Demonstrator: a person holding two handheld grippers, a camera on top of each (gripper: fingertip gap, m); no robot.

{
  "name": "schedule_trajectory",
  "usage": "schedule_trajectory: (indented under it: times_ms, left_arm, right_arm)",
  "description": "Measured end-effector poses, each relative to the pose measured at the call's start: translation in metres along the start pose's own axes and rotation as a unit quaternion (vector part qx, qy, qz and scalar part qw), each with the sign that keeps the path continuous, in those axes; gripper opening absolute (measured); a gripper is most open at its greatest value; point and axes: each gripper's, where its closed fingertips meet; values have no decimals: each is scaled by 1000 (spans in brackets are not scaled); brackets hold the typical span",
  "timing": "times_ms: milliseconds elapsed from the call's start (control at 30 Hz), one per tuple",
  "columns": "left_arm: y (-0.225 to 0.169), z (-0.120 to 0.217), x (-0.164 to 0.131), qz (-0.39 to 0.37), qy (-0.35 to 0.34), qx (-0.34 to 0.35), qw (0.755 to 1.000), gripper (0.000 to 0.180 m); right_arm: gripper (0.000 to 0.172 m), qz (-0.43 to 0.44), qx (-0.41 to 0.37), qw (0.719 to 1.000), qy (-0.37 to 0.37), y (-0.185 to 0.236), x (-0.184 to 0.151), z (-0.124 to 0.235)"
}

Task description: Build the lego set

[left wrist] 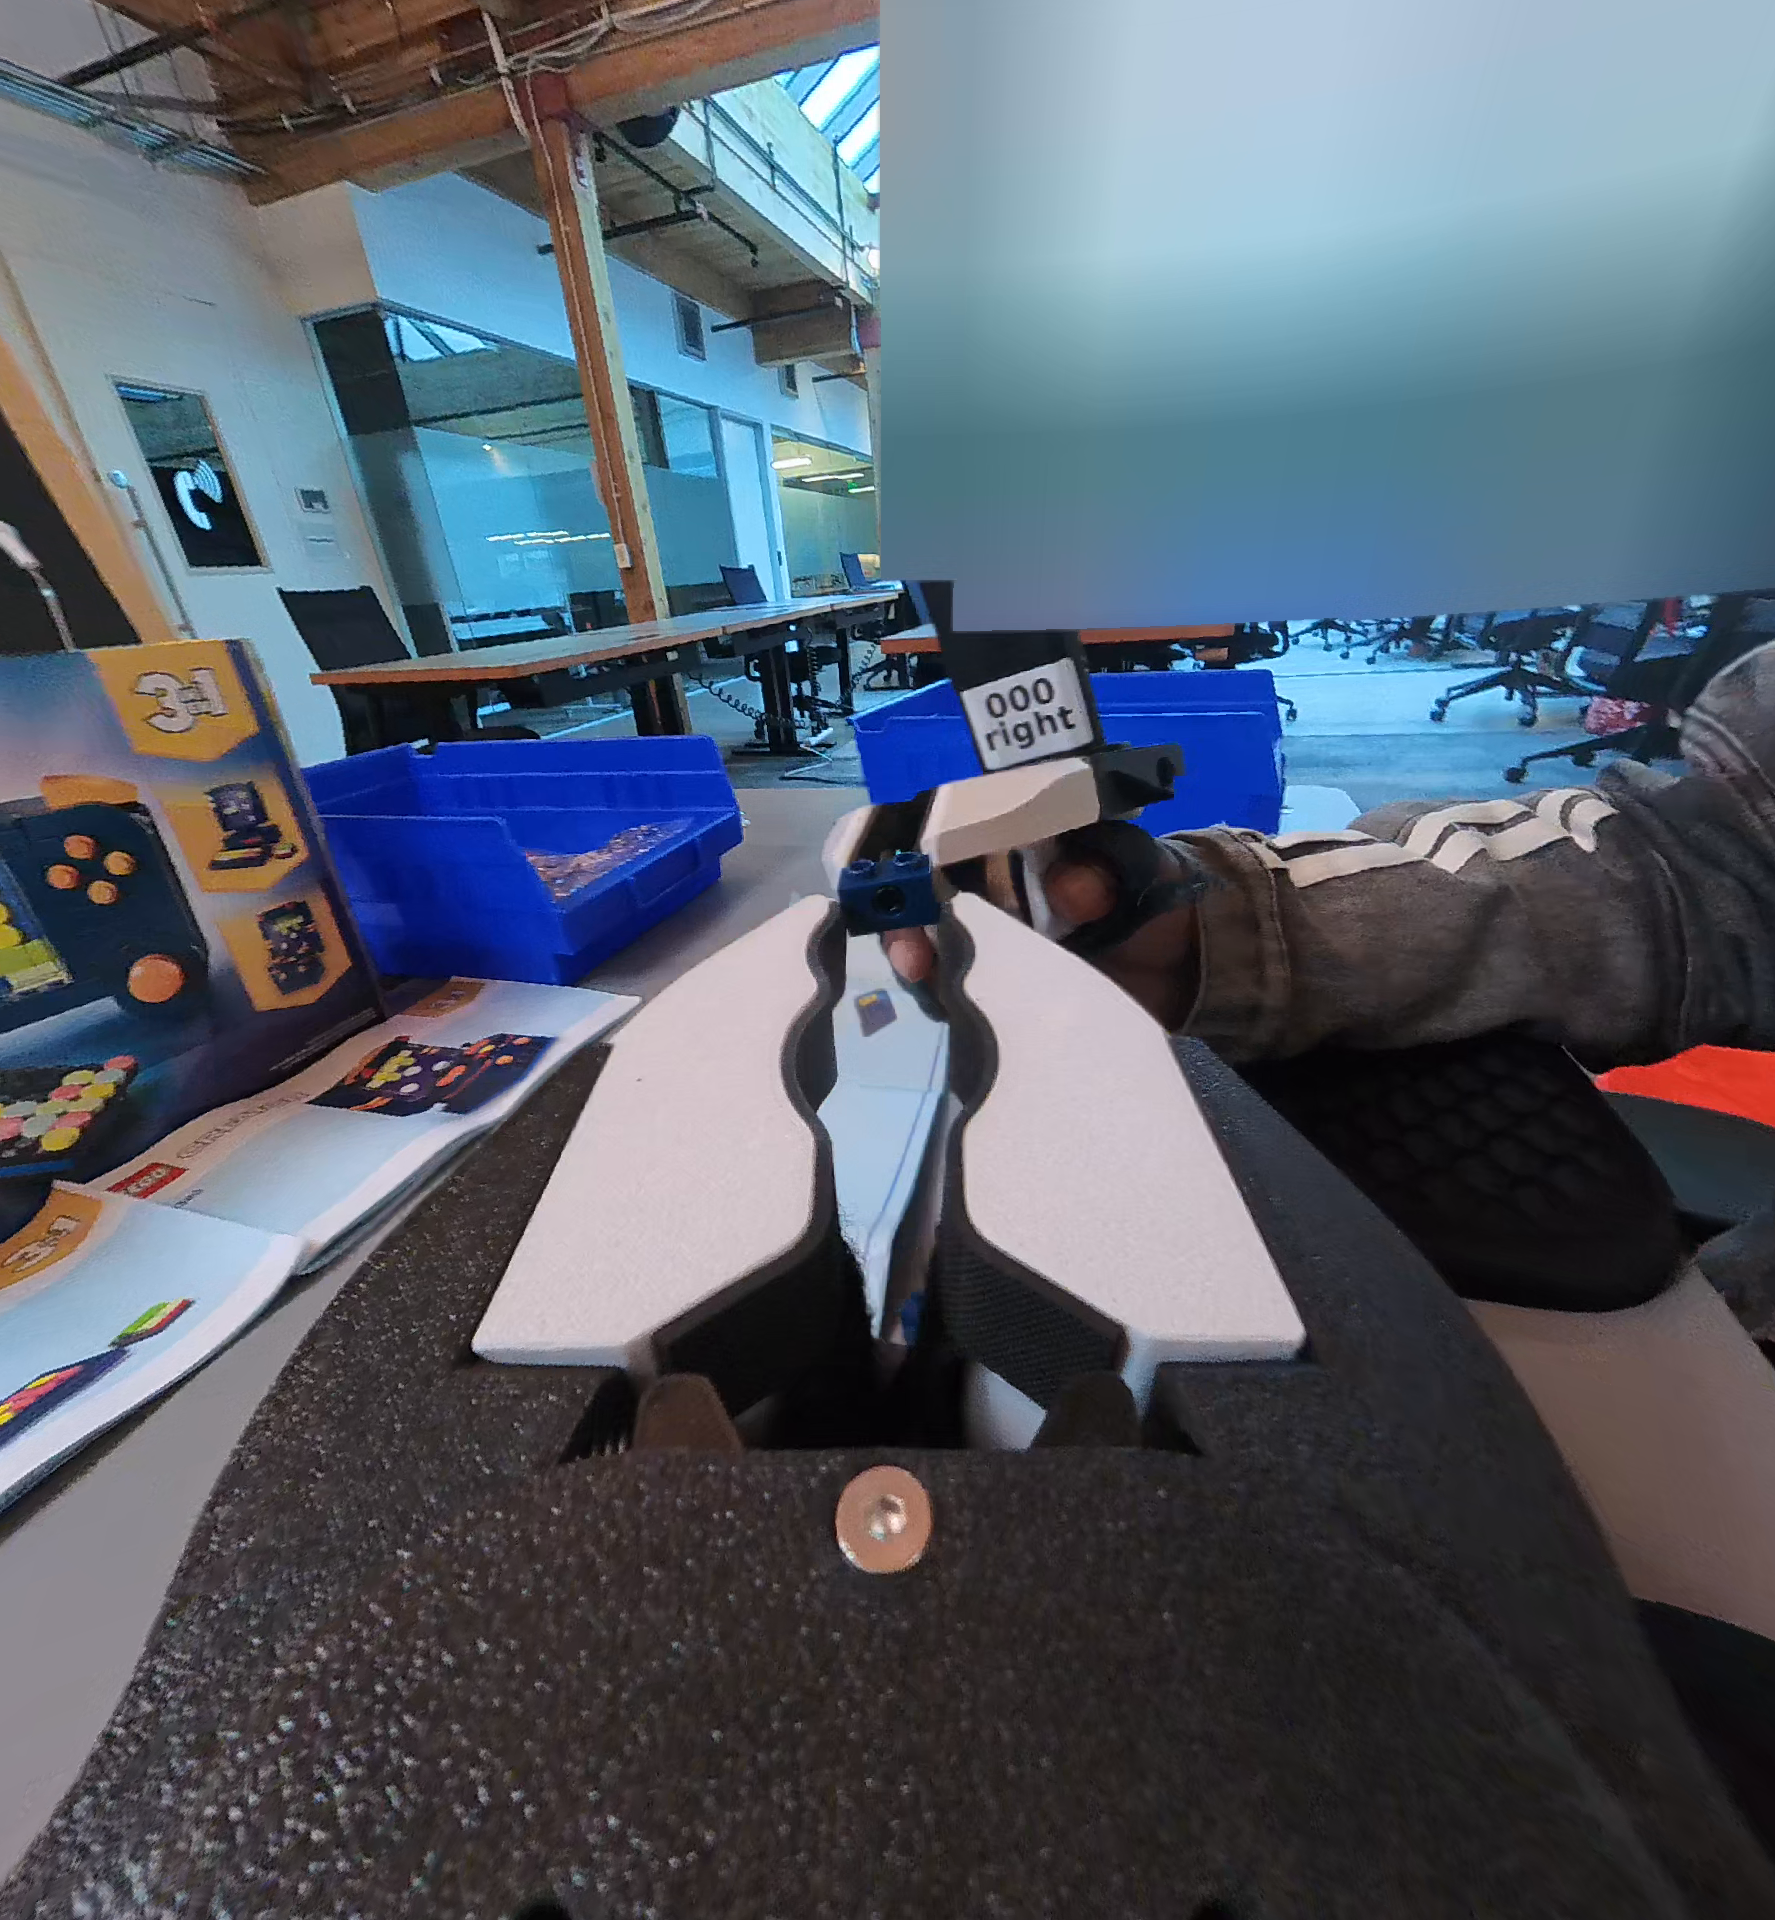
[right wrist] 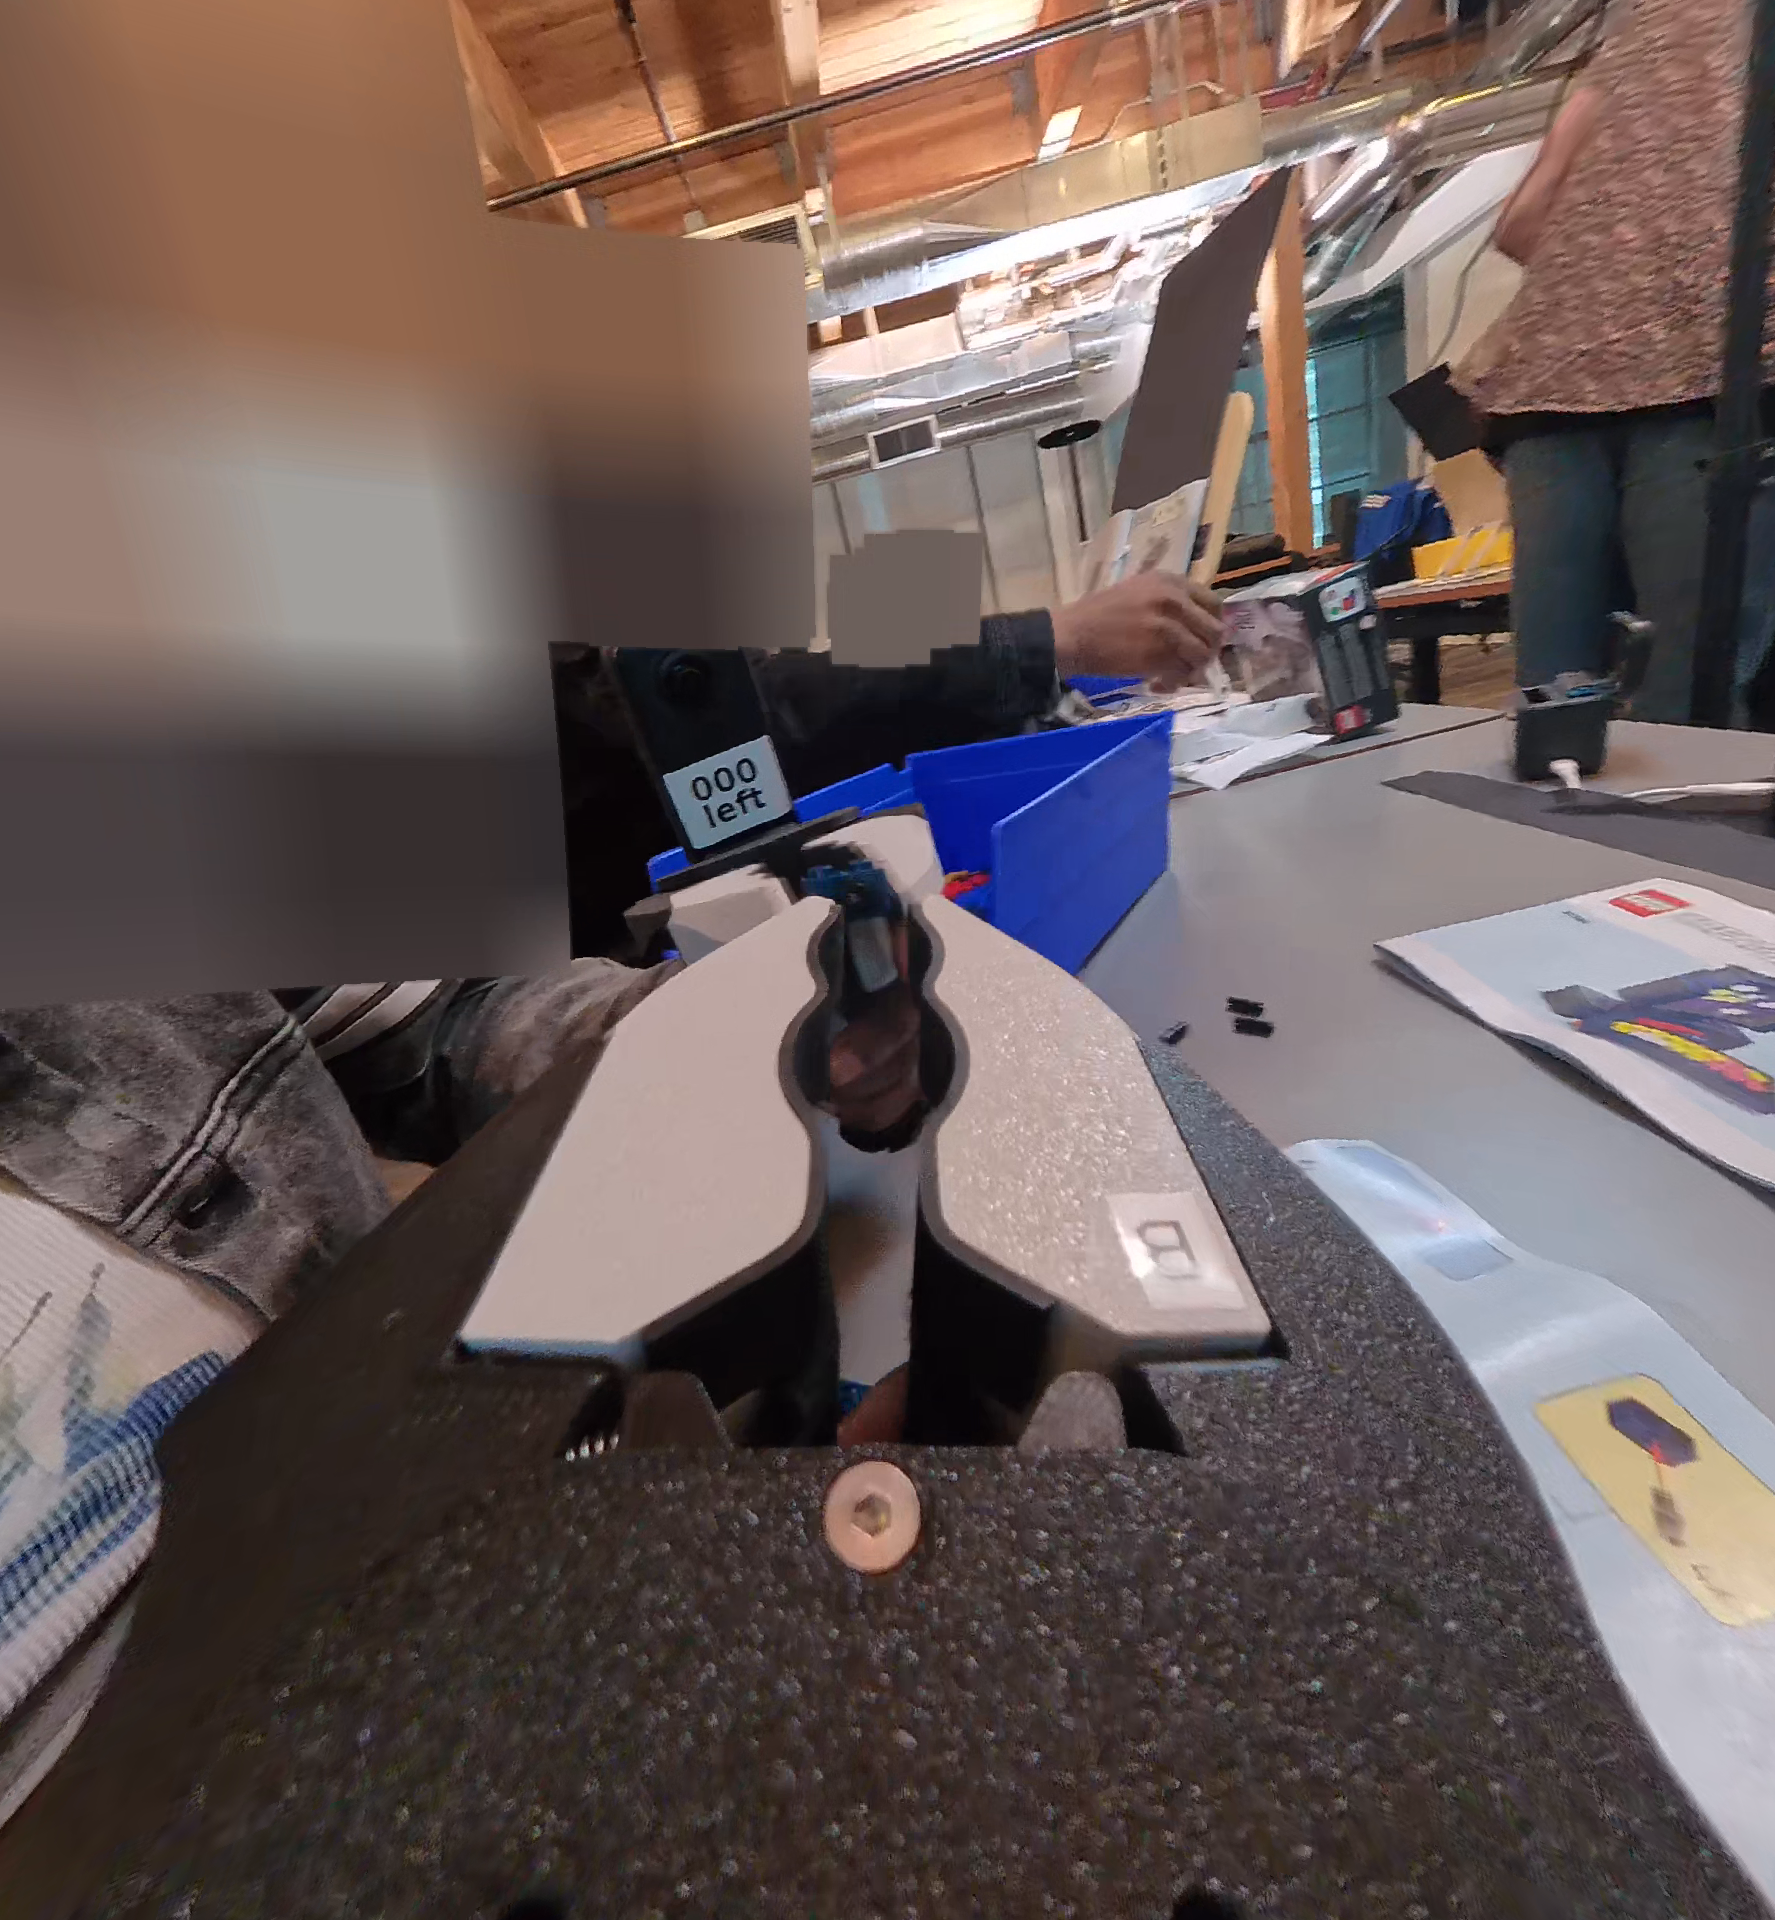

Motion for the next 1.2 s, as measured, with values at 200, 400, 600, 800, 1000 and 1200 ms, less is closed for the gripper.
schedule_trajectory:
  times_ms: [200, 400, 600, 800, 1000, 1200]
  left_arm:
    - [21, 10, 0, -30, 16, 44, 998, 16]
    - [17, 9, 5, -30, 30, 40, 998, 16]
    - [-1, 10, -7, -102, 77, 25, 991, 16]
    - [4, 16, -18, -34, 76, 14, 996, 16]
    - [5, 16, -21, -19, 75, 17, 997, 16]
    - [6, 20, -33, -8, 103, 5, 995, 16]
  right_arm:
    - [23, 39, -73, 996, 19, -29, 3, 20]
    - [50, 25, -18, 970, 239, -4, -38, 37]
    - [92, 92, -95, 874, 467, 20, -112, 88]
    - [92, 138, -141, 844, 498, 6, -124, 89]
    - [71, 140, -96, 850, 499, 7, -127, 86]
    - [86, 142, 5, 852, 504, -9, -117, 104]
Point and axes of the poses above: each gripper's, where its closed fingertips meet, z back along the fingers, x out of its top, y = z × x across the jaws, and after that the axes turned 8 degrees about -y, right-handed
